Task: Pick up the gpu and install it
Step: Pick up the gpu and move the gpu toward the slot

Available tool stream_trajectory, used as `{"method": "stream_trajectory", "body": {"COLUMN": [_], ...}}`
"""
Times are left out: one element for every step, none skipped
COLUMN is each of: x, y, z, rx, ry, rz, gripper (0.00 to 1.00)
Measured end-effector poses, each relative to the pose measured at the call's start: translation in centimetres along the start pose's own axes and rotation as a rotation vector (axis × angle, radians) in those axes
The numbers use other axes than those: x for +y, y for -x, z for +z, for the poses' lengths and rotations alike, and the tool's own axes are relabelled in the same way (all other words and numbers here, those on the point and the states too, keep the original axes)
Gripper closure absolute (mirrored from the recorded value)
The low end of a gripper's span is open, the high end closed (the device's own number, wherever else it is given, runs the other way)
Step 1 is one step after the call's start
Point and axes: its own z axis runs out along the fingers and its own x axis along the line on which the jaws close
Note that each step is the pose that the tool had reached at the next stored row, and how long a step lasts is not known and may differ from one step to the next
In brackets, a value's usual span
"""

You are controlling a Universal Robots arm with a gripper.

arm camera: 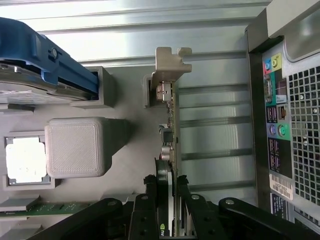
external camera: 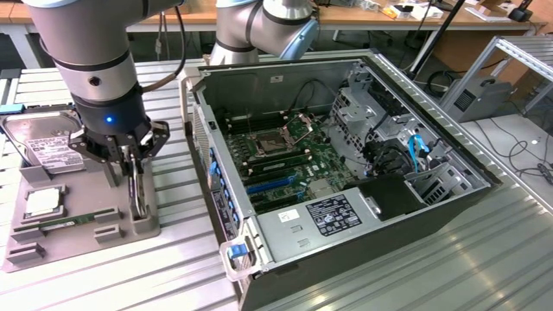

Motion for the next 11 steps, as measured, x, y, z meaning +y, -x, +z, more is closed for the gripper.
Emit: {"method": "stream_trajectory", "body": {"x": [0.01,0.01,0.01,0.02,0.02,0.02,0.02,0.03,0.03,0.03,0.04], "y": [0.00,0.00,0.00,0.01,0.01,0.01,0.01,0.02,0.02,0.02,0.02], "z": [-0.15,-0.22,-0.28,-0.38,-0.45,-0.51,-0.56,-0.65,-0.78,-0.84,-0.91], "rx": [0.0001,0.0001,0.0001,0.0001,0.0000,0.0001,0.0001,0.0001,0.0000,0.0001,0.0001], "ry": [0.0000,0.0001,0.0001,0.0001,0.0001,0.0000,0.0000,0.0001,0.0001,0.0001,0.0001], "rz": [0.000,0.000,0.000,0.000,0.000,0.000,0.000,0.000,0.000,0.000,0.000], "gripper": [0.73,0.73,0.73,0.73,0.73,0.73,0.73,0.73,0.73,0.73,0.73]}}
